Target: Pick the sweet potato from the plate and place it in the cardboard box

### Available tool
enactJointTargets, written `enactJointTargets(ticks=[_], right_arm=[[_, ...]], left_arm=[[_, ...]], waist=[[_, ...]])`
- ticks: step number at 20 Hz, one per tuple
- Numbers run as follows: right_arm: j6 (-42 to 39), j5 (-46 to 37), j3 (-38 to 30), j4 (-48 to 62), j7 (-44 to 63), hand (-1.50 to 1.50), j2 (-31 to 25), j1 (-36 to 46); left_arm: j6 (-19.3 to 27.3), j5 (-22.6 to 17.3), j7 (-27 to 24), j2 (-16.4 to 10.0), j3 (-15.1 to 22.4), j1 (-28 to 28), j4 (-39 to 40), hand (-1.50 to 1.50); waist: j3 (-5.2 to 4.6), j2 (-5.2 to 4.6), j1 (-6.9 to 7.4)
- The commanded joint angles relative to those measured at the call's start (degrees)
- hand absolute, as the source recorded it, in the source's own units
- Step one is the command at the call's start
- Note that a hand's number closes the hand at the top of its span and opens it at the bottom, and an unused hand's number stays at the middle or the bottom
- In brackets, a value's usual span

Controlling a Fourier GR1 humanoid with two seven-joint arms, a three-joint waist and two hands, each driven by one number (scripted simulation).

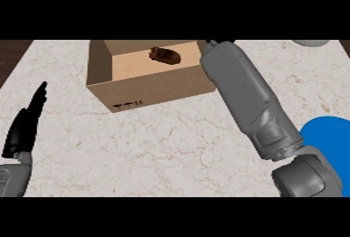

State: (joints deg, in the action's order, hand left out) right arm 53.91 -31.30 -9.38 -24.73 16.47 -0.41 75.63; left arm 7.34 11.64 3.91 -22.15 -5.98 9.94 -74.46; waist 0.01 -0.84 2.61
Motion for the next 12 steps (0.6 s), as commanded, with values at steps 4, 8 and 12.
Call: enactJointTargets(ticks=[4,8,12], right_arm=[[-1.8,1.1,1.9,-10.6,1.4,-1.50,-1.4,-9.8],[-6.2,0.6,4.8,-21.4,2.2,-1.50,-4.0,-20.7],[-12.2,0.7,9.0,-34.7,4.2,-1.50,-4.9,-31.5]], left_arm=[[0.2,-0.6,-1.5,-0.2,-2.3,-7.2,-3.0,0.00],[-0.9,-0.9,0.1,-1.1,-3.1,-7.6,-3.6,0.00],[-0.3,-1.2,-0.2,-0.7,-4.0,-8.2,-2.8,0.00]], waist=[[-0.01,1.44,-3.29],[0.00,1.65,-4.18],[0.00,2.40,-6.30]])
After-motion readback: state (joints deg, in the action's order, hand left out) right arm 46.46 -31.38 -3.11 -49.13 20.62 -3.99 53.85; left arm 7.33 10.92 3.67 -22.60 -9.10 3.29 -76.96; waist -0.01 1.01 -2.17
